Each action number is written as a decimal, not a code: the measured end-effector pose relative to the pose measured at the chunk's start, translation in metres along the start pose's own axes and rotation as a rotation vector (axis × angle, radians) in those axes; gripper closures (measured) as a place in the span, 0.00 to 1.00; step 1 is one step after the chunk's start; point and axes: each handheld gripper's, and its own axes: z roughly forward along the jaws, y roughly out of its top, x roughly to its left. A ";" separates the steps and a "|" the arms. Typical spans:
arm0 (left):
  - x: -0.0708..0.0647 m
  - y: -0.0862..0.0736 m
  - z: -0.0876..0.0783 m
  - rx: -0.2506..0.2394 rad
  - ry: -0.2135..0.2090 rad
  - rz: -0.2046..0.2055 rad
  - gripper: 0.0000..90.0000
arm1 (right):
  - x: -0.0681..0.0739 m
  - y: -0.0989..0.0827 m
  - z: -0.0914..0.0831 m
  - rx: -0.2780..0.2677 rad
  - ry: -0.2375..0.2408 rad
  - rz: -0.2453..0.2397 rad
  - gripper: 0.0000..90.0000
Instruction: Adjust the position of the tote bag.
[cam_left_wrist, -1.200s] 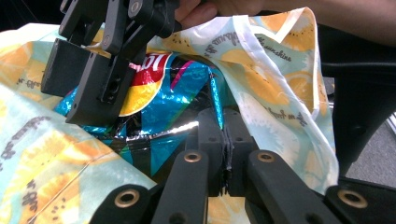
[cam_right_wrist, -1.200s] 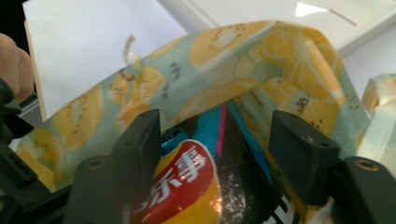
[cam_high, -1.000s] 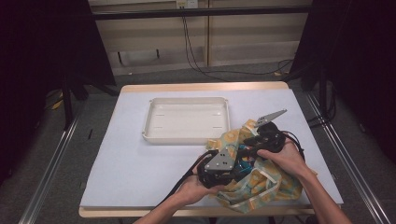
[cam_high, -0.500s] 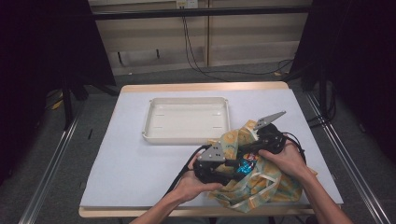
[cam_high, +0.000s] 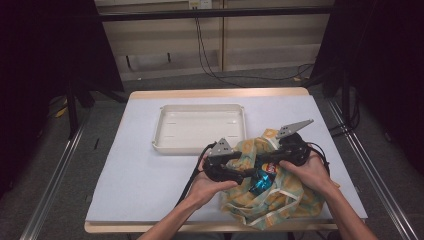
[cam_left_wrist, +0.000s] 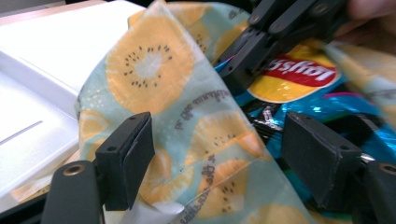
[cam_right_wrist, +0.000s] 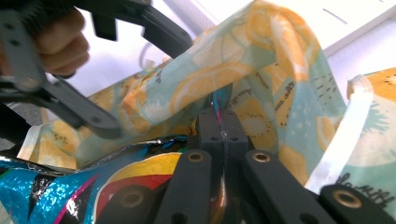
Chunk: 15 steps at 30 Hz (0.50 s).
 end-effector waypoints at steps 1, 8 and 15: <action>0.002 0.000 -0.004 -0.005 0.006 0.012 0.58 | 0.001 0.000 -0.001 -0.004 0.003 -0.011 1.00; 0.016 -0.005 -0.019 -0.068 0.028 -0.061 0.99 | 0.002 0.002 -0.011 -0.047 0.030 -0.014 1.00; 0.023 -0.012 -0.016 -0.060 0.038 -0.107 0.99 | 0.002 0.003 -0.027 -0.105 0.036 -0.006 1.00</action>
